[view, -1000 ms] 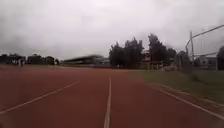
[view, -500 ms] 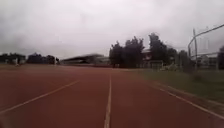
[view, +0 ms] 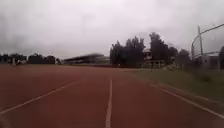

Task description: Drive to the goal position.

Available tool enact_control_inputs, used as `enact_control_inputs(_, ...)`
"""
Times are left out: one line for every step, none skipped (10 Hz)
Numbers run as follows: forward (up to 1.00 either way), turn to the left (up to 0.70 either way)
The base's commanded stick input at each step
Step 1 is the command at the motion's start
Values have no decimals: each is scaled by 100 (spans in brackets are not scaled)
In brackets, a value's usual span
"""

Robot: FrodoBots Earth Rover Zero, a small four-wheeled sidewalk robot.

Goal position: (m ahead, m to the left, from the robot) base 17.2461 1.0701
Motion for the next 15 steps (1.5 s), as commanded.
enact_control_inputs(70,0)
enact_control_inputs(70,0)
enact_control_inputs(70,0)
enact_control_inputs(70,0)
enact_control_inputs(70,0)
enact_control_inputs(70,0)
enact_control_inputs(70,0)
enact_control_inputs(70,0)
enact_control_inputs(70,0)
enact_control_inputs(70,0)
enact_control_inputs(70,0)
enact_control_inputs(70,0)
enact_control_inputs(70,0)
enact_control_inputs(70,0)
enact_control_inputs(70,0)
